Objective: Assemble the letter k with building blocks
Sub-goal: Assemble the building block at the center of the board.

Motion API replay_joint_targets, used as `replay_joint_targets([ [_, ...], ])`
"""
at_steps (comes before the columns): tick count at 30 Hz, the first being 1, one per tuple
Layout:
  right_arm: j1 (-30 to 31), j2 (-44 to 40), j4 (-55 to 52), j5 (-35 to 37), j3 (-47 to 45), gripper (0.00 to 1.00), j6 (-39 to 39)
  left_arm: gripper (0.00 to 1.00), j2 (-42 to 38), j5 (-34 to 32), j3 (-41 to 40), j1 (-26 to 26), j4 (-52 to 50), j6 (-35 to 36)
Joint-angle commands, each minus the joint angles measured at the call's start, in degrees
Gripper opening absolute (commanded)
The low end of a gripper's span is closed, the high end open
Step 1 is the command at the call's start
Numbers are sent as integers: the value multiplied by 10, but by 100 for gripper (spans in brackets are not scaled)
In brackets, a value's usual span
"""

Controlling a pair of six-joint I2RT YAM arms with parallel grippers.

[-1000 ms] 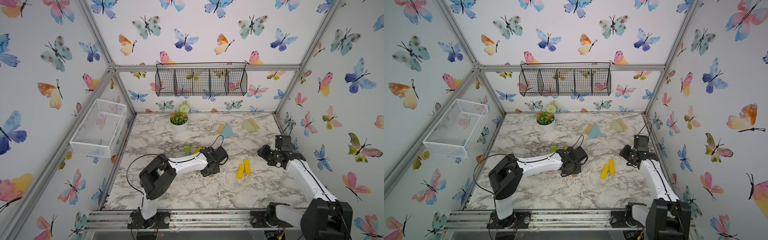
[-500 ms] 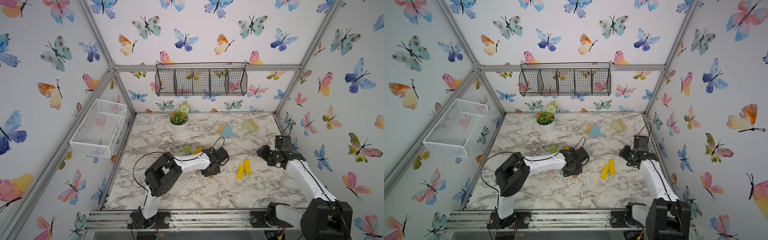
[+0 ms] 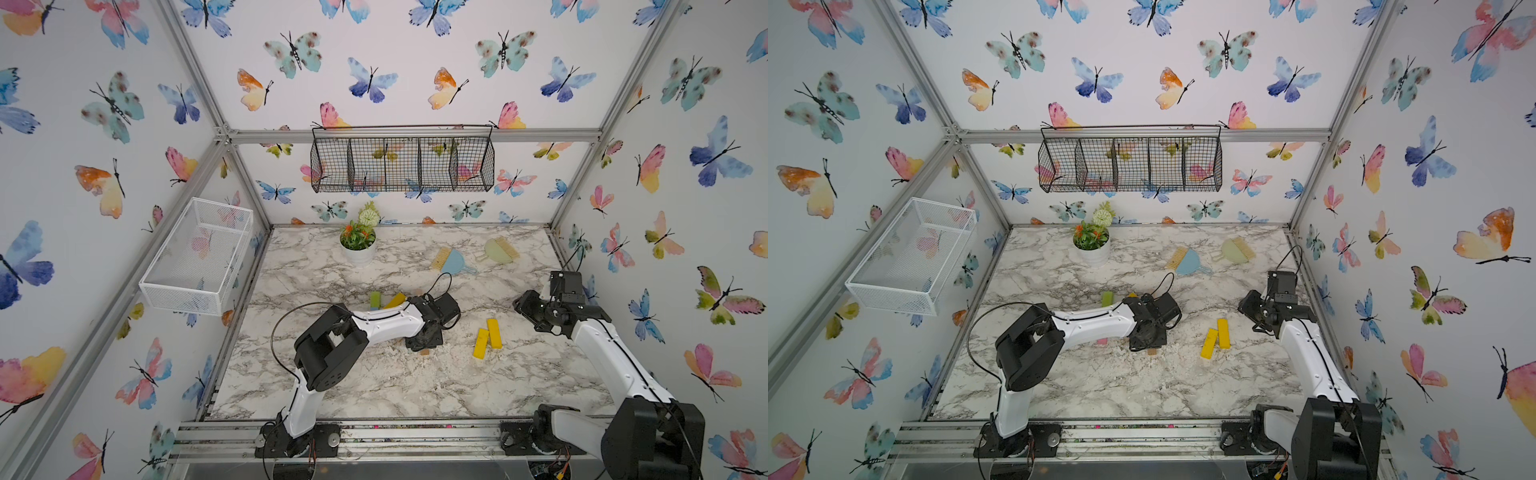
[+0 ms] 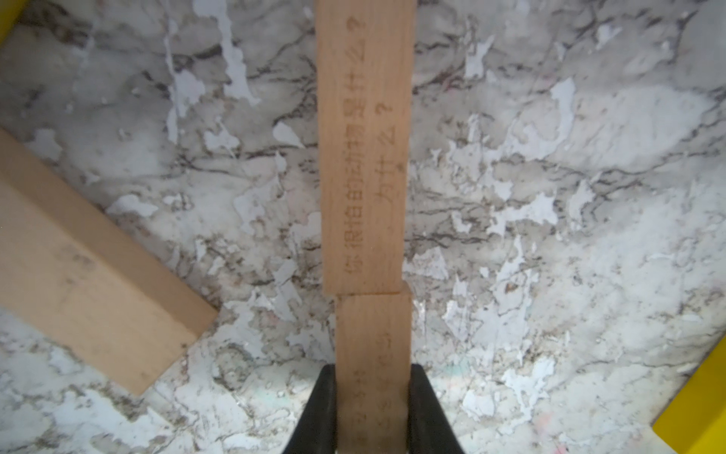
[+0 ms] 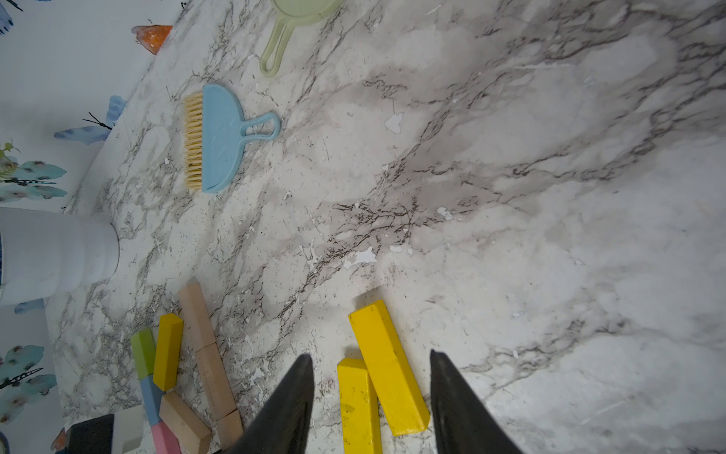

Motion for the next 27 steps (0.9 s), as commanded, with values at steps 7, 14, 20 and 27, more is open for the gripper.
replay_joint_targets([
  [7,-3,2,10,-5,-9,50,1,1,2,-10,-11,0,-31,-7],
  [14,-3,3,13,-7,-12,50,3,1,-17,-24,-24,0,-36,-24],
  [20,-3,-1,12,-7,-13,50,3,1,-8,-19,-15,0,-37,-19],
  [27,-2,-4,12,-8,-14,50,5,1,11,-18,-9,0,-41,-12],
])
